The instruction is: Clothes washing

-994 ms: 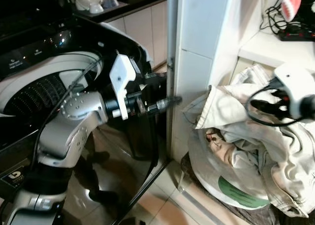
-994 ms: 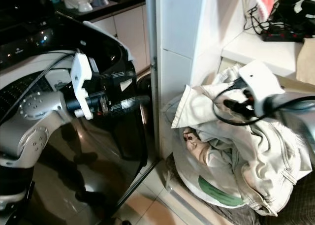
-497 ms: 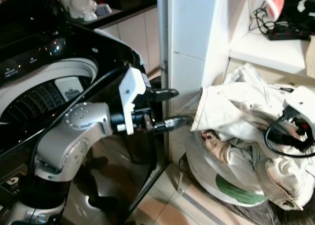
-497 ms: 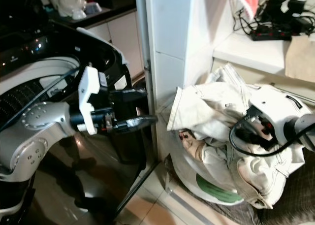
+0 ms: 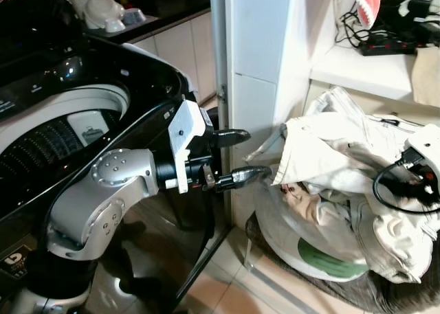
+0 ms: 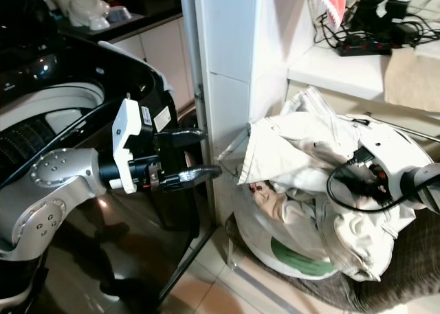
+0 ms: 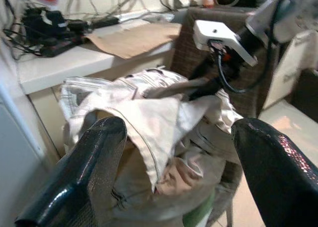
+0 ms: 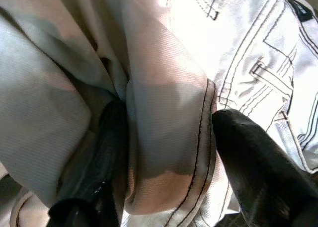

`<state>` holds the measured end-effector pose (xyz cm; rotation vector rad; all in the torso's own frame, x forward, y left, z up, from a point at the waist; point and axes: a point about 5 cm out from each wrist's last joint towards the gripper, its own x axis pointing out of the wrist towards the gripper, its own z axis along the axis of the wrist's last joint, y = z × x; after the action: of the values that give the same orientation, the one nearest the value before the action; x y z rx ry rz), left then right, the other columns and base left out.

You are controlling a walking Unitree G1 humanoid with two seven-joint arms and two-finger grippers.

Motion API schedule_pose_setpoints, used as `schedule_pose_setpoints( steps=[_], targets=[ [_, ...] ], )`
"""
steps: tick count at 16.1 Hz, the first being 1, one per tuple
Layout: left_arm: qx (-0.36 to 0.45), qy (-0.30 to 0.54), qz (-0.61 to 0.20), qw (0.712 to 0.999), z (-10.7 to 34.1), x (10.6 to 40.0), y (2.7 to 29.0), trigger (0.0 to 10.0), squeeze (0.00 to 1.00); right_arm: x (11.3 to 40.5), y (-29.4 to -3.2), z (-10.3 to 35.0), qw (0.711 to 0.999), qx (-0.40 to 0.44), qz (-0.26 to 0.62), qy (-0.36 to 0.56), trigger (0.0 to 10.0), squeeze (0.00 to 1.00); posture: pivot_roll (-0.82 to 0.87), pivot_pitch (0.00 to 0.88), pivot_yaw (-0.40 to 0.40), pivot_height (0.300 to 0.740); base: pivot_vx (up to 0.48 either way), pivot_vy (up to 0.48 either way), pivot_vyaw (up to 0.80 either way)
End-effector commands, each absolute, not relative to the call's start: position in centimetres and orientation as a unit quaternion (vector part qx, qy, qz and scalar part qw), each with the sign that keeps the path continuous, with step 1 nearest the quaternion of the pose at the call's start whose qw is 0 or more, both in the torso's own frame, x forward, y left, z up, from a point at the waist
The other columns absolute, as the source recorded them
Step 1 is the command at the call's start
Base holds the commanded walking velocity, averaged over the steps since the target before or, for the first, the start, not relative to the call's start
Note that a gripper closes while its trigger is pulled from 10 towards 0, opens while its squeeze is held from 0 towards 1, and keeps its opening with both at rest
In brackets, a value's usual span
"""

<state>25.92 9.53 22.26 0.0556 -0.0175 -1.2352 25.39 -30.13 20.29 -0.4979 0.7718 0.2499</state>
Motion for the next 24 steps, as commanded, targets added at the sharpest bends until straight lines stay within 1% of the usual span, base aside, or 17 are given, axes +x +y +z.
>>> schedule_pose_setpoints(
  steps=[1,3,8,11,13,14,16,18,20,21,22,23,24],
  targets=[
    [0.027,-0.006,-0.563,0.826,22.2,26.2,9.9,10.0,0.00,25.6,-30.5,20.6,0.894,-0.240,0.107,0.363,0.0,0.00,-0.12,0.000,0.105,0.740,0.000,0.000,0.00],
    [0.036,0.006,-0.484,0.874,21.4,27.7,10.7,10.0,0.00,26.0,-30.8,20.3,0.899,-0.230,0.097,0.359,0.0,0.00,-0.11,0.000,0.082,0.740,0.000,0.000,0.00],
    [0.025,0.011,-0.393,0.919,20.5,28.4,11.8,10.0,0.00,27.1,-31.1,20.0,0.910,-0.214,0.099,0.342,0.0,0.00,-0.10,0.006,0.051,0.740,0.000,0.000,0.00],
    [0.026,0.014,-0.366,0.930,20.0,28.2,11.9,10.0,0.00,27.6,-31.4,19.8,0.912,-0.211,0.096,0.338,0.0,0.00,-0.09,0.007,0.037,0.740,0.000,0.000,0.00],
    [0.011,0.018,-0.336,0.942,19.8,28.2,12.2,10.0,0.00,28.0,-31.6,19.4,0.915,-0.203,0.095,0.337,0.0,0.00,-0.08,0.007,0.035,0.740,0.000,0.000,0.00],
    [0.010,0.027,-0.333,0.943,19.6,28.0,12.3,10.0,0.00,28.2,-31.7,19.3,0.916,-0.201,0.094,0.335,0.0,0.00,-0.08,0.008,0.034,0.740,0.000,0.000,0.00],
    [0.036,0.004,-0.306,0.951,19.4,27.9,12.5,10.0,0.00,28.8,-31.7,19.8,0.928,-0.187,0.087,0.311,0.0,0.00,-0.08,0.006,0.034,0.740,0.000,0.000,0.00],
    [0.029,-0.002,-0.281,0.959,19.5,28.1,12.8,10.0,0.00,29.5,-31.8,20.9,0.945,-0.163,0.074,0.273,0.0,0.00,-0.08,0.002,0.036,0.740,0.000,0.000,0.00],
    [0.033,-0.035,-0.268,0.962,20.9,28.4,12.7,10.0,0.00,30.5,-31.4,24.0,0.976,-0.119,0.056,0.173,0.0,0.00,-0.08,0.002,0.036,0.740,0.000,0.000,0.00],
    [0.035,-0.043,-0.271,0.961,21.2,28.5,12.6,10.0,0.00,30.7,-31.2,24.7,0.980,-0.107,0.057,0.155,0.0,0.00,-0.08,0.000,0.046,0.740,0.000,0.000,0.00],
    [0.021,-0.065,-0.278,0.958,22.2,28.6,12.2,10.0,0.00,31.0,-30.7,26.3,0.988,-0.082,0.065,0.113,0.0,0.00,-0.08,0.000,0.046,0.740,0.000,0.000,0.00],
    [0.000,-0.117,-0.300,0.947,24.2,28.6,11.5,10.0,0.26,31.1,-30.0,28.7,0.993,-0.041,0.092,0.056,0.0,0.00,-0.09,0.000,0.050,0.740,0.000,0.000,0.00],
    [0.010,-0.151,-0.316,0.937,25.5,28.5,10.9,10.0,1.00,31.1,-29.3,30.0,0.993,-0.006,0.116,0.027,0.0,0.00,-0.09,0.000,0.050,0.740,0.000,0.000,0.00]
  ],
)
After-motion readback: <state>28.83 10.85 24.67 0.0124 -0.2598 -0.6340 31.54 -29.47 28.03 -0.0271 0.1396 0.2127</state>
